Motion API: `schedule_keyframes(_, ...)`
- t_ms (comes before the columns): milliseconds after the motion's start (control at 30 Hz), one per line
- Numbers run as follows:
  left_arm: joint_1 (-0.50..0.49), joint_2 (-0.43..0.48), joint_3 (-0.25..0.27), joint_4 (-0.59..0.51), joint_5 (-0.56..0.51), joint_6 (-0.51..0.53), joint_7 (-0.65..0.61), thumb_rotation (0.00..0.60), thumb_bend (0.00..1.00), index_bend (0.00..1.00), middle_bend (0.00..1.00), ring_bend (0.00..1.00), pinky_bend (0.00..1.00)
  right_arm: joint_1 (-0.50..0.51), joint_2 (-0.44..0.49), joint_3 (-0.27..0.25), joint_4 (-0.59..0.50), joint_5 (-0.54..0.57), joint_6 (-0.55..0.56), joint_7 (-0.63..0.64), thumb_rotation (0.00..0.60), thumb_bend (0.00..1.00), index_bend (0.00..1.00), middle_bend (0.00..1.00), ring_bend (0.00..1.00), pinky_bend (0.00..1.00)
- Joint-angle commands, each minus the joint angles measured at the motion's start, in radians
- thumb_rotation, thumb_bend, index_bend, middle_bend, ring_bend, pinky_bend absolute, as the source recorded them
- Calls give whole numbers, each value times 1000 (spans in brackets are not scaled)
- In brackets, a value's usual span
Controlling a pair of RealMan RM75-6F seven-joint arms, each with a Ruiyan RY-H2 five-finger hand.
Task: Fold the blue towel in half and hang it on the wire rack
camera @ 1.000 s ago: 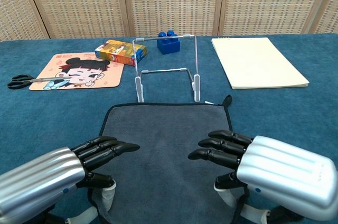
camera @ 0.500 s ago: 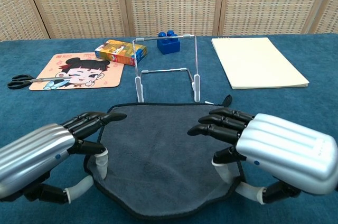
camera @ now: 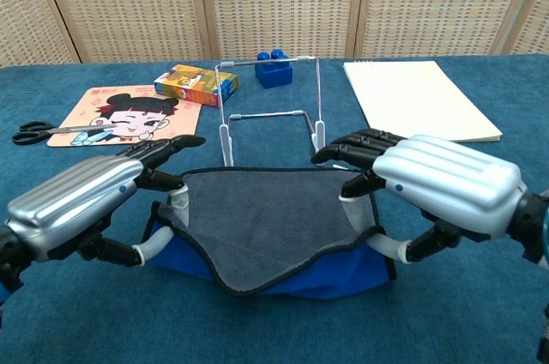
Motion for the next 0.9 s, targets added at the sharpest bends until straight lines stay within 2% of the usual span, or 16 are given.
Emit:
schedule_keyframes(33,-17,0,-33,-37,-41,-32,42,600,497,800,0,0,0,15,0,28,-13,35,-27,-20,600,504,660,111,0,0)
schedule_keyframes(400,-52,-14,-103,-76,-151,-92,145,600,497,797,0,0,0,41,-8,92,-24,139,-79,-68,600,504,661,111,0,0)
schedule_keyframes(900,-104,-74,-193,-57,-311,-129,277,600,497,769,0,0,0,83,-51,182,27,308,-141,-103,600,504,662,111,0,0)
